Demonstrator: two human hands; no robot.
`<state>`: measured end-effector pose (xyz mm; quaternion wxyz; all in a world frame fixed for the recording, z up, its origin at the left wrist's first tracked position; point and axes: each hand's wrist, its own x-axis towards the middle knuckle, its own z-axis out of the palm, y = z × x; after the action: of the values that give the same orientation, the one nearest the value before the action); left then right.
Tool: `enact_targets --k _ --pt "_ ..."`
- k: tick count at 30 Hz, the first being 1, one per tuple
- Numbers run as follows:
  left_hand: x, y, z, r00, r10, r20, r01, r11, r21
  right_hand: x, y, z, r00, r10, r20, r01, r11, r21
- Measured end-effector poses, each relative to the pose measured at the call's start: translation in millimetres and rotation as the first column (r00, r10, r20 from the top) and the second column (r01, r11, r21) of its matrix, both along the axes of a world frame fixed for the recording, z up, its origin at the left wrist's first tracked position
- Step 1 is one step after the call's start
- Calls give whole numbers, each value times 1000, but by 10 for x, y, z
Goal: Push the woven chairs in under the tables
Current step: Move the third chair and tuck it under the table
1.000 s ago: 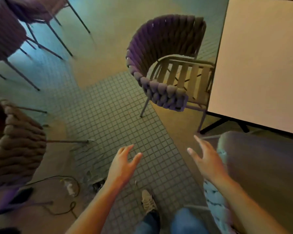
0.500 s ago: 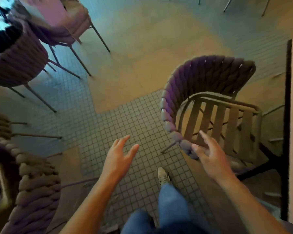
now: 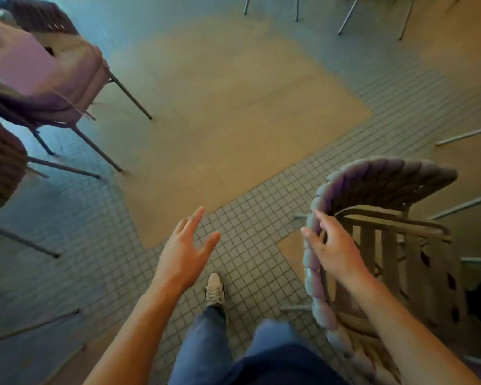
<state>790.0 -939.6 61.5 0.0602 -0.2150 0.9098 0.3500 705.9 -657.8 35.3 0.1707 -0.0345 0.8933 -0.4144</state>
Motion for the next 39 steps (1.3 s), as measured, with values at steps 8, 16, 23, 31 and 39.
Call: enact_targets --k 8,16,23,31,39 --pt "-1705 -766 -137 981 -135 140 137 991 -4 -945 -527 -113 960 -241 146 245 970 -7" --pt "-4152 -481 -188 888 -454 74 459 871 -172 -2826 -164 -335 879 -457 134 461 888 5" --pt "-6329 238 71 826 -563 4 556 815 -164 -4413 728 -33 764 -627 150 635 772 -7" --pt "-8793 1726 -375 728 -685 3 682 725 102 -5822 1825 -253 510 -834 211 850 526 19" --pt "-11055 3821 -164 461 -884 -75 884 450 125 -7267 2922 22 245 -955 166 963 260 73"
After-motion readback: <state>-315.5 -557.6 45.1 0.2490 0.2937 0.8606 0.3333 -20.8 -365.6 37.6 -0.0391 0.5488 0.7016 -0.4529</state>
